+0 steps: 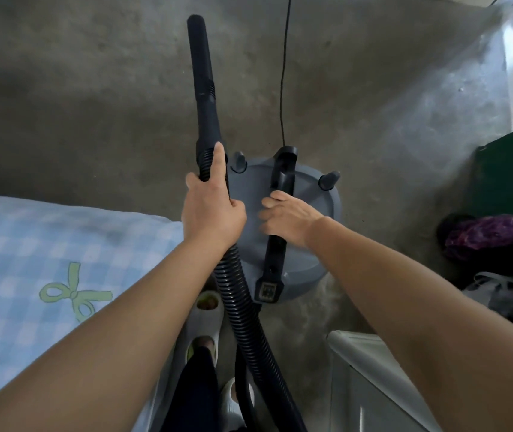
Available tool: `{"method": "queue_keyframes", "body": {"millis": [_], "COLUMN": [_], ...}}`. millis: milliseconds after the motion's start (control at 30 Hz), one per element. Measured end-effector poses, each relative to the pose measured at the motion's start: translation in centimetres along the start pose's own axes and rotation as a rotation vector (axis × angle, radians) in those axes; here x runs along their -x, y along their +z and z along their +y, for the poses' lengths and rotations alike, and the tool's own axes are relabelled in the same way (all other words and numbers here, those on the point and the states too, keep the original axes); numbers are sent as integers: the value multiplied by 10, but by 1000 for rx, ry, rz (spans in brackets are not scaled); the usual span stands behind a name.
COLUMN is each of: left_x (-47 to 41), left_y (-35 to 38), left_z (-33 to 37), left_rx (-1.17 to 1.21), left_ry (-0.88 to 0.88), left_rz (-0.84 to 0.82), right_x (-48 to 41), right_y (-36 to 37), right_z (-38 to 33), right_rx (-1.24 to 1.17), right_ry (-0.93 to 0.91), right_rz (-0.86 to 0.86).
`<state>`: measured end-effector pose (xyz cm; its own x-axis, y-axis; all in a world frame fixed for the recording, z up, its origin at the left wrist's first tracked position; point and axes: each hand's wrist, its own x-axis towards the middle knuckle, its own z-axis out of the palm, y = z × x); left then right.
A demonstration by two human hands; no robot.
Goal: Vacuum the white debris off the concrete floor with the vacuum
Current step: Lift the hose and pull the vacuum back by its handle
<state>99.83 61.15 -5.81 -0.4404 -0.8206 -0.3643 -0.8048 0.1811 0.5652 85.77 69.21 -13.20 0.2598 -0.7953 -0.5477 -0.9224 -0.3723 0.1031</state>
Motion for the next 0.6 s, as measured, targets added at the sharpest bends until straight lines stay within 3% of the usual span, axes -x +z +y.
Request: {"method": "queue_keyframes", "body": {"millis": [233,600], "left_x": [-97,-243], "left_y": [-27,-50], "left_z": [25,72], "left_rx": [85,179], "left_ry": [-23,-72], "left_rz": [-9,-12], "right_x": [-31,-69], "right_y": [-11,-20], "right_z": [91,262], "right_rx": [-143,-201], "right_ry": [185,541], "right_rz": [-43,-286]}}
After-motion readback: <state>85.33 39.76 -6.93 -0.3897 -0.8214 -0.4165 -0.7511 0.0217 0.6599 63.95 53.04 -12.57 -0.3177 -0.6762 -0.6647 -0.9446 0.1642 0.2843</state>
